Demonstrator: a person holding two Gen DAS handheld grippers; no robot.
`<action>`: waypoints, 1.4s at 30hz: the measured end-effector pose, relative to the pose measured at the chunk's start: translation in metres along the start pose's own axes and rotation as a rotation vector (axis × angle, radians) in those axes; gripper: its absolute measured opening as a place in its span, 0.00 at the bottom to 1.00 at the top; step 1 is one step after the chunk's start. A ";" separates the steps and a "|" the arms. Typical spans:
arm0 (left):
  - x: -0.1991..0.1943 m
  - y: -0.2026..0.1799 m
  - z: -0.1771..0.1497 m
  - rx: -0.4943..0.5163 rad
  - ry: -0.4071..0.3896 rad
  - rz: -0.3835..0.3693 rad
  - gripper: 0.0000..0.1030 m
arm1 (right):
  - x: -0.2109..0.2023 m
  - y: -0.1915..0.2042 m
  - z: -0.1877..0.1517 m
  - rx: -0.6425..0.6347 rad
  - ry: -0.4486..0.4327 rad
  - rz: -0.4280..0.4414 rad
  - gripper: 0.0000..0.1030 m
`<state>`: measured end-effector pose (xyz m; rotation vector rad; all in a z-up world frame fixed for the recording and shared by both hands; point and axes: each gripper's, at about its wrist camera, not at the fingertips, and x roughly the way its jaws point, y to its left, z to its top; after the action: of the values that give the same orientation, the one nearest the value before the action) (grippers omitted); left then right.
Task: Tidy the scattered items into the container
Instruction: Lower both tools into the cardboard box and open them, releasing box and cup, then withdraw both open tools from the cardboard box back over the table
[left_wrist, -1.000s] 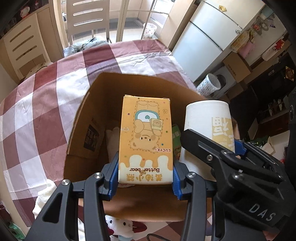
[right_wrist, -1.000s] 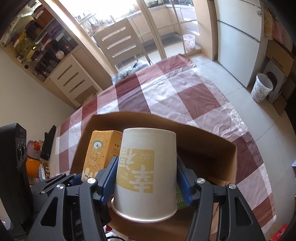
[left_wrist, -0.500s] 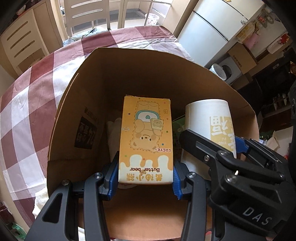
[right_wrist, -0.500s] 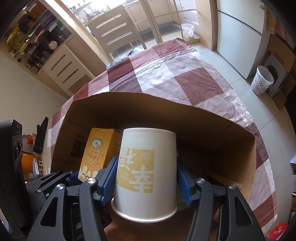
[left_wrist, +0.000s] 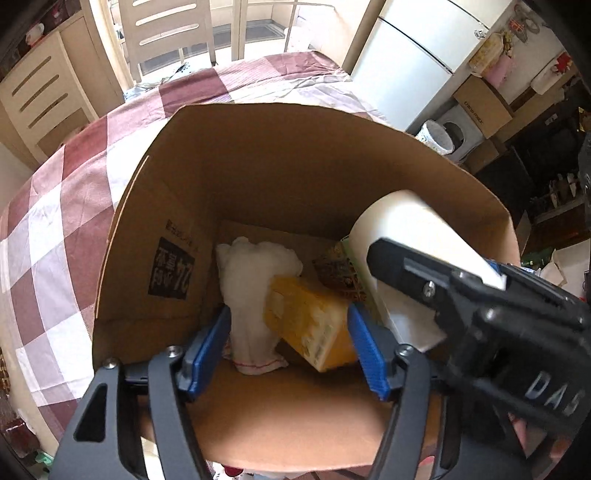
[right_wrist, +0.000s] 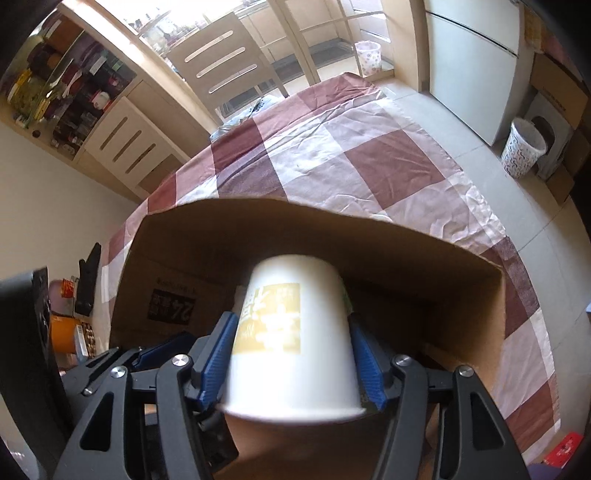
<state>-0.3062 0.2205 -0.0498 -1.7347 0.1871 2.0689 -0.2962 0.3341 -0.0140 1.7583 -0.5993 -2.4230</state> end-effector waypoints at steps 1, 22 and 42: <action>-0.002 -0.001 -0.001 0.004 -0.006 0.004 0.66 | -0.002 -0.001 0.000 0.006 -0.003 0.005 0.61; -0.055 -0.007 -0.018 -0.011 -0.107 0.014 0.74 | -0.061 0.001 -0.012 0.008 -0.085 0.051 0.61; -0.112 -0.031 -0.073 -0.015 -0.193 0.021 0.75 | -0.125 0.004 -0.064 -0.055 -0.161 0.064 0.61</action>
<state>-0.2143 0.1944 0.0485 -1.5360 0.1313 2.2421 -0.1950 0.3504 0.0831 1.5098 -0.5889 -2.5280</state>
